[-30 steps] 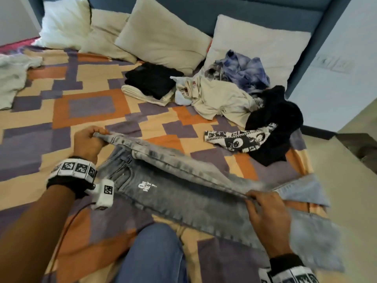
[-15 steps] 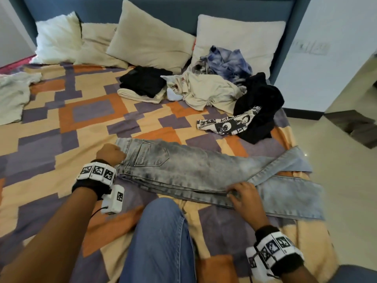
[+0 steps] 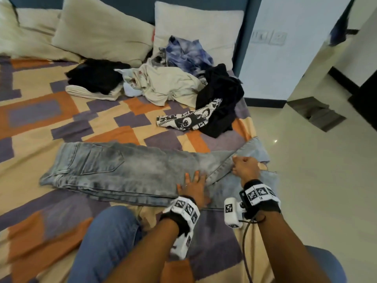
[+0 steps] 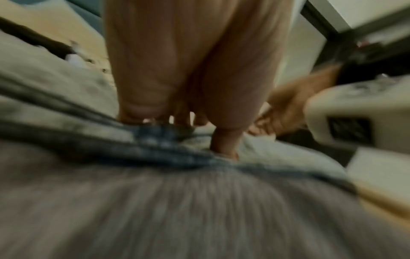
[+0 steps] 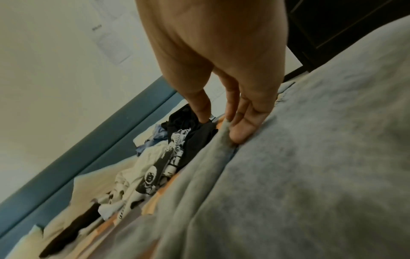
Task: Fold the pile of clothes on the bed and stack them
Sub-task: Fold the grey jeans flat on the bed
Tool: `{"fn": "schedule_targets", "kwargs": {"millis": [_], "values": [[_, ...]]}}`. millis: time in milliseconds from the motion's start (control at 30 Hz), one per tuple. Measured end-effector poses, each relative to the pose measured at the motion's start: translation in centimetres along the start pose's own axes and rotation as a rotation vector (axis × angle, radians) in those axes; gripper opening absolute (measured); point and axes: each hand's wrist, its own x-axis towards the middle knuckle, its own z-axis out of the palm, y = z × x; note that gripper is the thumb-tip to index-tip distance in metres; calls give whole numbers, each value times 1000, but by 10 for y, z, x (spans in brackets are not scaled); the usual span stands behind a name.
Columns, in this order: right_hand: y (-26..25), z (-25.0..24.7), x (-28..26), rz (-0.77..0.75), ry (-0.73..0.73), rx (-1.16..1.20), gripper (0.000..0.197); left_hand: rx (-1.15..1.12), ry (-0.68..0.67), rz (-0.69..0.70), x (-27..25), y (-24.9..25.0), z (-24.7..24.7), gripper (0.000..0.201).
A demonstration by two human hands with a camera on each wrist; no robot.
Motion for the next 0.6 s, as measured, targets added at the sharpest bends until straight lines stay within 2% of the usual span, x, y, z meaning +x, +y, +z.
{"fn": "schedule_targets", "kwargs": {"millis": [67, 133, 200, 267, 300, 333, 367, 433, 500, 533, 567, 600], "values": [[-26, -3, -23, -31, -36, -76, 39, 53, 105, -15, 0, 0, 23, 81], [-37, -2, -25, -75, -46, -188, 44, -2, 111, 9, 2, -2, 20, 77], [-46, 2, -19, -83, -33, -257, 67, -55, 72, 19, 6, -3, 10, 72], [-54, 4, -15, -24, -46, -336, 100, -29, 56, 10, 6, 0, 3, 70], [-57, 4, -14, 10, -40, -355, 107, -5, 48, 11, 5, 1, 2, 70], [-59, 2, -13, 43, -34, -342, 104, 8, 35, 14, 6, 1, 2, 69], [-63, -3, -15, 80, -8, -275, 93, 8, 16, 19, 5, 1, 3, 67], [-66, -15, -18, 49, -8, -225, 53, -14, -2, 31, 5, -2, 3, 58], [-58, -28, -24, 79, -11, -101, 28, -50, -9, 38, 4, -5, 2, 39], [-44, -36, -22, 108, 48, -25, 24, -67, -6, 43, 4, -5, 1, 27], [-31, -42, -27, 136, 123, 52, 31, -78, -3, 47, 3, -5, 0, 20], [-16, -50, -35, 163, 196, 158, 36, -76, 2, 52, 2, -4, 1, 23]]}}
